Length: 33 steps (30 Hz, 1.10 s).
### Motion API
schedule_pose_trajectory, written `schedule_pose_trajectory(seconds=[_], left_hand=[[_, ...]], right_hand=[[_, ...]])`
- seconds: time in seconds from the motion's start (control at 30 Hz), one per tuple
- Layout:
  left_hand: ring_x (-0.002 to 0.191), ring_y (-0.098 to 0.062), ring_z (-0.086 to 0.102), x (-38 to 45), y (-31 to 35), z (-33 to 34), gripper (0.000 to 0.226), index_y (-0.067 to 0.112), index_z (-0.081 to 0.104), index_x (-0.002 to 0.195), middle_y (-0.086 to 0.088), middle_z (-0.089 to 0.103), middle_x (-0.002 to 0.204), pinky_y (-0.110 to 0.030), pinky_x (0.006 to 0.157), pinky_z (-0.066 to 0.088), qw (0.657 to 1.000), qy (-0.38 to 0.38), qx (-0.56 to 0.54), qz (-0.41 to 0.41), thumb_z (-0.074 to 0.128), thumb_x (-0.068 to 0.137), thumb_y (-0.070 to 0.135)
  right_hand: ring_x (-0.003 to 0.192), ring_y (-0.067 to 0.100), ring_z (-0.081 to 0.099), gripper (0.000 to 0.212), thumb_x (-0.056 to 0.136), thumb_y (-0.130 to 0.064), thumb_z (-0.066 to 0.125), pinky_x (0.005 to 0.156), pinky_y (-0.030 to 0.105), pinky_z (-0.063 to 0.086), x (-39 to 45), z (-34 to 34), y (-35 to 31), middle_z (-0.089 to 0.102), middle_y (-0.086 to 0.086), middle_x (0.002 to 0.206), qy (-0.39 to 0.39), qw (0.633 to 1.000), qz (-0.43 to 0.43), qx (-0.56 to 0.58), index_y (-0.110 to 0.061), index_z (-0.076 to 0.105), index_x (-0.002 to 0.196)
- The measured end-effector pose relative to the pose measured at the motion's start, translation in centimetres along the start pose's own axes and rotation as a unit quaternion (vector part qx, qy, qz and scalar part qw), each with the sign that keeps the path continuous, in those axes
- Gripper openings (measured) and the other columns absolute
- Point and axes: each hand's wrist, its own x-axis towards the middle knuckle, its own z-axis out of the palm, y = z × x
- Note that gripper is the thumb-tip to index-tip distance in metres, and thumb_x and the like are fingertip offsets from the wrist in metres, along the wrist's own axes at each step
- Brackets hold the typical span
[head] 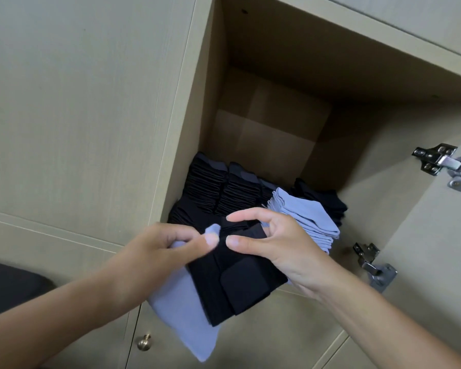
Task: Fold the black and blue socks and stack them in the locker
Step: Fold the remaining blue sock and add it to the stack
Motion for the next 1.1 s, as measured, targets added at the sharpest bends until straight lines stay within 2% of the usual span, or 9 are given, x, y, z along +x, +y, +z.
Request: schedule_pose_trajectory(seconds=[0.1, 0.2, 0.33, 0.5, 0.6, 0.73, 0.87, 1.0, 1.1], left_hand=[[0.063, -0.006, 0.039, 0.4, -0.1, 0.6, 0.045, 0.012, 0.064, 0.065, 0.005, 0.044, 0.063, -0.023, 0.062, 0.028, 0.999, 0.031, 0.027, 0.002, 0.081, 0.080, 0.051], [0.064, -0.007, 0.048, 0.5, 0.1, 0.9, 0.031, 0.011, 0.067, 0.065, 0.002, 0.053, 0.064, -0.022, 0.066, 0.034, 0.997, 0.068, 0.001, -0.029, 0.076, 0.087, 0.032], [0.079, -0.016, 0.063, 0.4, 0.2, 0.8, 0.030, 0.011, 0.070, 0.071, -0.013, 0.071, 0.085, -0.031, 0.074, 0.042, 0.987, 0.123, -0.051, -0.091, 0.073, 0.089, 0.034], [0.083, -0.025, 0.060, 0.7, -0.2, 0.7, 0.034, 0.009, 0.069, 0.074, -0.022, 0.067, 0.095, -0.031, 0.071, 0.040, 0.967, 0.203, -0.111, -0.109, 0.071, 0.091, 0.037], [0.074, -0.020, 0.058, 0.8, -0.1, 1.0, 0.034, 0.012, 0.067, 0.066, -0.006, 0.066, 0.079, -0.021, 0.054, 0.043, 0.955, 0.244, -0.140, -0.099, 0.072, 0.092, 0.033], [0.053, -0.006, 0.056, 1.0, 0.3, 1.5, 0.039, 0.013, 0.064, 0.058, -0.003, 0.061, 0.069, -0.013, 0.035, 0.038, 0.952, 0.261, -0.137, -0.084, 0.072, 0.092, 0.030], [0.064, -0.016, 0.053, 1.2, 0.6, 1.8, 0.030, 0.015, 0.069, 0.064, -0.002, 0.057, 0.071, -0.018, 0.039, 0.040, 0.956, 0.255, -0.125, -0.073, 0.075, 0.088, 0.033], [0.063, -0.017, 0.052, 1.1, 0.6, 1.9, 0.019, 0.018, 0.075, 0.070, 0.001, 0.061, 0.071, -0.016, 0.041, 0.037, 0.963, 0.245, -0.098, -0.057, 0.080, 0.083, 0.031], [0.062, -0.017, 0.055, 1.0, 0.5, 1.8, 0.010, 0.025, 0.078, 0.072, 0.006, 0.064, 0.069, -0.021, 0.048, 0.039, 0.971, 0.229, -0.054, -0.052, 0.082, 0.080, 0.028]], right_hand=[[0.085, 0.002, 0.072, 0.036, 0.076, -0.032, 0.086, 0.072, 0.012, 0.053, 0.0, 0.2, 0.0, 0.076, -0.007, 0.086, 0.006, 1.000, -0.003, -0.015, -0.037, 0.073, 0.109], [0.093, 0.015, 0.075, 0.034, 0.079, -0.032, 0.084, 0.085, 0.026, 0.058, 0.1, -0.1, 0.0, 0.078, 0.001, 0.096, 0.021, 1.000, 0.010, 0.001, -0.034, 0.073, 0.111], [0.096, 0.020, 0.075, 0.044, 0.080, -0.029, 0.086, 0.091, 0.033, 0.057, 0.4, -0.1, 0.8, 0.078, 0.008, 0.100, 0.045, 0.995, 0.031, 0.081, -0.030, 0.067, 0.119], [0.091, 0.025, 0.070, 0.051, 0.092, -0.005, 0.069, 0.085, 0.035, 0.059, 0.5, 0.7, 1.4, 0.070, 0.015, 0.101, 0.050, 0.965, 0.044, 0.252, -0.025, 0.044, 0.131], [0.102, 0.032, 0.069, 0.043, 0.093, -0.002, 0.067, 0.099, 0.042, 0.056, 0.3, 0.9, 1.3, 0.067, 0.020, 0.108, 0.030, 0.960, 0.043, 0.274, -0.020, 0.047, 0.126], [0.102, 0.029, 0.071, 0.016, 0.095, 0.002, 0.062, 0.100, 0.039, 0.055, 0.3, 1.5, 1.3, 0.074, 0.020, 0.108, 0.045, 0.974, 0.020, 0.219, -0.009, 0.058, 0.106], [0.094, 0.018, 0.072, 0.020, 0.097, 0.006, 0.056, 0.085, 0.026, 0.057, 0.9, 0.9, 0.9, 0.077, 0.012, 0.102, 0.092, 0.972, -0.001, 0.216, -0.003, 0.071, 0.105], [0.089, 0.015, 0.069, 0.028, 0.099, 0.004, 0.051, 0.091, 0.032, 0.058, 1.8, -1.0, -0.1, 0.077, 0.013, 0.105, 0.123, 0.967, 0.003, 0.224, -0.007, 0.075, 0.109], [0.091, 0.021, 0.060, 0.030, 0.100, 0.001, 0.052, 0.084, 0.032, 0.057, 3.1, -3.2, -0.6, 0.073, 0.020, 0.112, 0.165, 0.963, -0.007, 0.211, -0.012, 0.079, 0.103]])
